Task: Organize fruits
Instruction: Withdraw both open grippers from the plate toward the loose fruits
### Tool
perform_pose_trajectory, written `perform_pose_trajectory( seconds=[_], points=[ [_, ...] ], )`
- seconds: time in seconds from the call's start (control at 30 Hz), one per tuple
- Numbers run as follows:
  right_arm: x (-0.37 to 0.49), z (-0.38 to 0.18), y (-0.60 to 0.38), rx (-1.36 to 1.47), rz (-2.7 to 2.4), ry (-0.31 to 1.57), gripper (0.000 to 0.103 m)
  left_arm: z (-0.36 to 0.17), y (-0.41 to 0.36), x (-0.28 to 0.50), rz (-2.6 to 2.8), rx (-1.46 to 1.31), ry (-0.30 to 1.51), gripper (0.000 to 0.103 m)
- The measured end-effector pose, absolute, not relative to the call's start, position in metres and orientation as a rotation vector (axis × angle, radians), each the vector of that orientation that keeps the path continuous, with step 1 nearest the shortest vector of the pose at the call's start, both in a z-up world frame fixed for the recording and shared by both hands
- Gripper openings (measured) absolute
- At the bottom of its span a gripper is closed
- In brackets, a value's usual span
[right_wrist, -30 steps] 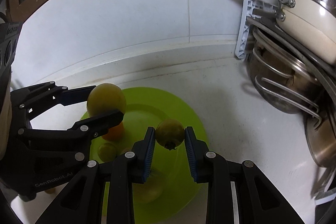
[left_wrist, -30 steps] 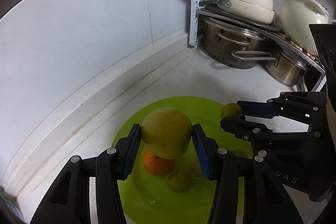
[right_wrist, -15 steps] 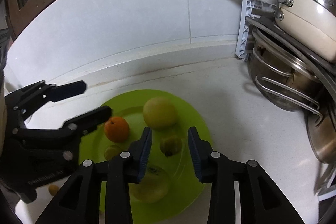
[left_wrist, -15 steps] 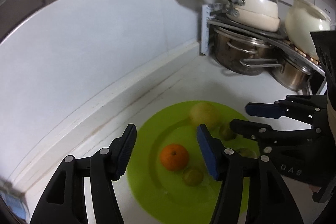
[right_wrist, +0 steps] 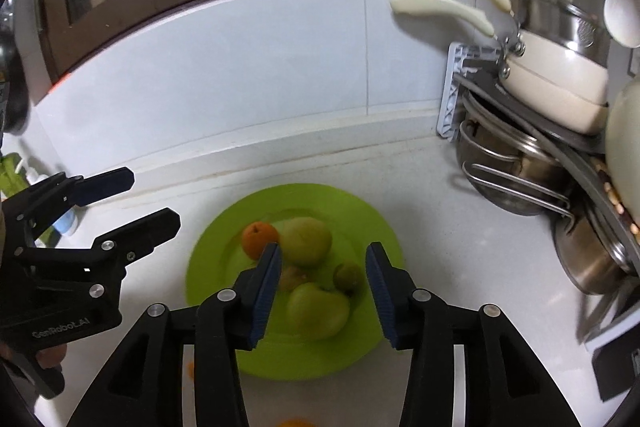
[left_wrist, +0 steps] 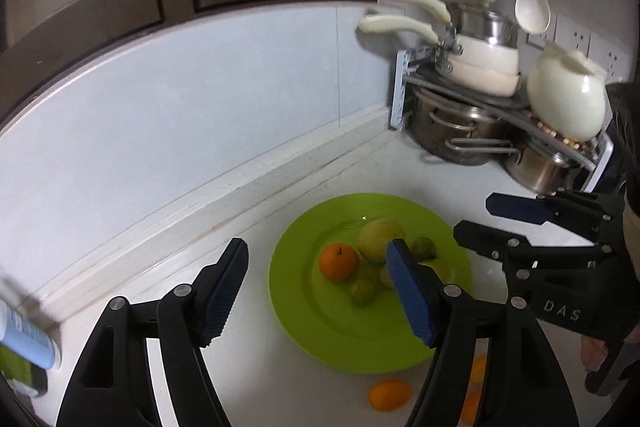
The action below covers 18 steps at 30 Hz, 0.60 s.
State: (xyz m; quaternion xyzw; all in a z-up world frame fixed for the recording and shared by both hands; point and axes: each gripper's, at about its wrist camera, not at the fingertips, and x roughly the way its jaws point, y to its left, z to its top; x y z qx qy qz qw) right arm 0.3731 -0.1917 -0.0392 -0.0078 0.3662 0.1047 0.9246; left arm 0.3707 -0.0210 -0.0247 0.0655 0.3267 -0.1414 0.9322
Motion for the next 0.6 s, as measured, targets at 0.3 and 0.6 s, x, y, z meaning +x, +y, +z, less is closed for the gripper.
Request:
perform_pose_trajectory(
  seconds=[0.3, 0.6],
  points=[
    [0.323, -0.016, -0.176, -0.007, 0.198, 0.693, 0.055, -0.005, 0.002, 0.319, -0.256, 0.098, 0.624, 0.076],
    [0.270, 0.001, -0.153, -0.007, 0.133, 0.622, 0.066, 0.007, 0.036, 0.275, -0.205, 0.050, 0.586, 0.084]
  ],
)
